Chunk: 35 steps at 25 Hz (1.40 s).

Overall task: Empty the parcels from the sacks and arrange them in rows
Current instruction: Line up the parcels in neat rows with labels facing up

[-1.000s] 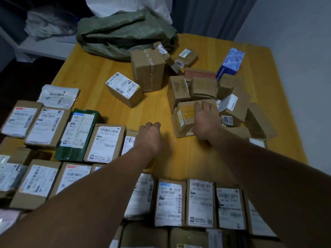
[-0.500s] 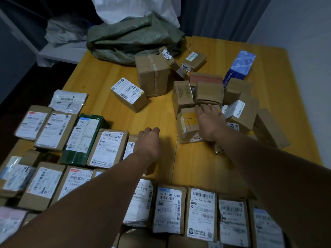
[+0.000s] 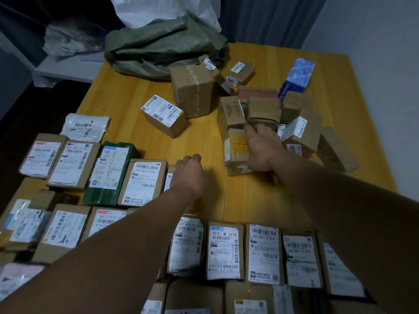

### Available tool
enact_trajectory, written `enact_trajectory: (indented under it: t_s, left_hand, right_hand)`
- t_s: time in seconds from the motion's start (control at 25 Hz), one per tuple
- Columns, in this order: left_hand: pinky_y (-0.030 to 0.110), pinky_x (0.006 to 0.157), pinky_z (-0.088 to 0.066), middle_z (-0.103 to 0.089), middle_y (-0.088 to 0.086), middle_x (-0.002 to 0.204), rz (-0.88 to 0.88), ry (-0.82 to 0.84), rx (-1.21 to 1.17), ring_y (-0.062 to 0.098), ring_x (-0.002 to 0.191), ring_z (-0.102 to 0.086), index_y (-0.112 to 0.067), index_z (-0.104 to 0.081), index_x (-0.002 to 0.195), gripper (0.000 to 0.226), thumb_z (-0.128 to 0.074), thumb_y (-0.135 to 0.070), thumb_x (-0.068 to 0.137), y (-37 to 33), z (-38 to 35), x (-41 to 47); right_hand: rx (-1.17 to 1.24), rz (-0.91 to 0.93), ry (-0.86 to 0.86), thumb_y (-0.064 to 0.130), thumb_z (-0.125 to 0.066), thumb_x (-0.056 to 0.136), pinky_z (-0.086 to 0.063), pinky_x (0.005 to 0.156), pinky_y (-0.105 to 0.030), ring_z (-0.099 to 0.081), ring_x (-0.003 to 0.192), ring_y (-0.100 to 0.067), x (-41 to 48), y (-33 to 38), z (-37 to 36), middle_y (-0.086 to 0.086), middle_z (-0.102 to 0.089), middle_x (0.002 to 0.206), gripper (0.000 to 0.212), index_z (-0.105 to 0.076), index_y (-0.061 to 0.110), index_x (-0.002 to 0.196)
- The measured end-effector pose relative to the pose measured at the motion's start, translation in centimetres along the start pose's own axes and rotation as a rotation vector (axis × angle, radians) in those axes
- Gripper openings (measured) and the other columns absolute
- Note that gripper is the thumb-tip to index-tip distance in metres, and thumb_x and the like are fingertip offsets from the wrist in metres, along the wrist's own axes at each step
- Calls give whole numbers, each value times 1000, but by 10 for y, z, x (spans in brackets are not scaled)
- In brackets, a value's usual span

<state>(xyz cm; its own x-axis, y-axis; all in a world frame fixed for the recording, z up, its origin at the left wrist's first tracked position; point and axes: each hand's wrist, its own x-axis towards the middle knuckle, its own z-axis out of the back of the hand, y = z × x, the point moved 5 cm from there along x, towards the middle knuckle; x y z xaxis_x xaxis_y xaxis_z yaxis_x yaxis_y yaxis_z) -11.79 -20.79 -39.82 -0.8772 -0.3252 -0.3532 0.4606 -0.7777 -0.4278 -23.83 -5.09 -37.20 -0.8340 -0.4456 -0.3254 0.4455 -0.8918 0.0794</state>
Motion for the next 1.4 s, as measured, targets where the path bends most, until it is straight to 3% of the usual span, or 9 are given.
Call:
enact_trajectory:
  t_s: [0.12, 0.24, 0.36, 0.52, 0.64, 0.88, 1.04, 1.28, 1.4]
  left_hand:
    - [40, 94, -40, -54, 17, 129, -26, 4, -77, 35, 123, -46, -4, -47, 135, 48, -52, -5, 88, -5, 9, -11]
    - [36, 90, -45, -55, 15, 132, 16, 55, -291, 32, 118, -52, -5, -41, 141, 56, -53, -6, 86, -2, 12, -23]
    - [34, 82, -48, -61, 8, 117, 154, 147, -679, 25, 98, -57, -11, -48, 139, 53, -52, 0, 87, 6, 12, -30]
    - [37, 75, -52, -56, 6, 89, 326, 241, -1041, 21, 85, -55, -8, -62, 102, 16, -51, 1, 95, 4, 20, -42]
    - [37, 75, -53, -63, 6, 98, 310, 363, -1156, 22, 91, -60, -9, -63, 119, 28, -52, -23, 98, 2, 21, -59]
    - [30, 58, -48, -65, 5, 90, 279, 434, -1275, 21, 79, -59, -8, -63, 114, 23, -55, -11, 93, 4, 30, -78]
    - [39, 76, -53, -70, 4, 108, 252, 392, -1262, 21, 92, -63, -16, -62, 121, 33, -60, -5, 90, 12, 27, -78]
    - [50, 92, -54, -70, -3, 116, 242, 441, -1198, 26, 104, -64, -42, -55, 134, 57, -67, -12, 87, 21, 19, -69]
    - [42, 83, -53, -72, 3, 113, 260, 391, -1148, 29, 101, -66, -30, -62, 128, 48, -68, -9, 85, 22, 23, -64]
  right_hand:
    - [460, -201, 48, 24, -87, 65, -46, 100, -43, -46, 124, -34, -29, 4, 11, -13, -45, 136, 89, -39, 17, 140]
    - [1033, -378, 235, 24, -81, 72, -56, 82, -37, -67, 97, -23, -61, 14, 4, -5, -73, 105, 44, -63, 16, 111]
    - [1218, -462, 262, 40, -75, 65, -53, 95, -51, -64, 92, -20, -84, 25, -5, -2, -75, 99, 44, -72, 21, 105]
    - [1416, -469, 285, 37, -60, 90, -52, 94, -51, -64, 72, -16, -105, 45, -6, 1, -73, 74, 25, -69, 19, 105]
    - [1574, -453, 332, 38, -51, 95, -48, 100, -58, -67, 98, -27, -117, 60, -6, -8, -74, 101, 33, -66, 18, 115]
    - [1706, -504, 262, 29, -38, 99, -55, 90, -53, -69, 103, -30, -126, 69, -13, -13, -74, 115, 37, -61, 17, 125]
    - [1635, -556, 103, 13, -38, 99, -61, 76, -53, -73, 89, -29, -125, 67, -19, -9, -78, 91, 33, -66, 10, 116]
    - [1498, -603, 13, 5, -39, 97, -61, 77, -53, -72, 95, -28, -117, 57, -22, -9, -77, 93, 28, -66, 9, 101]
    - [1409, -586, -110, 9, -42, 97, -54, 70, -33, -65, 90, -24, -112, 51, -6, -8, -69, 92, 19, -60, 11, 90]
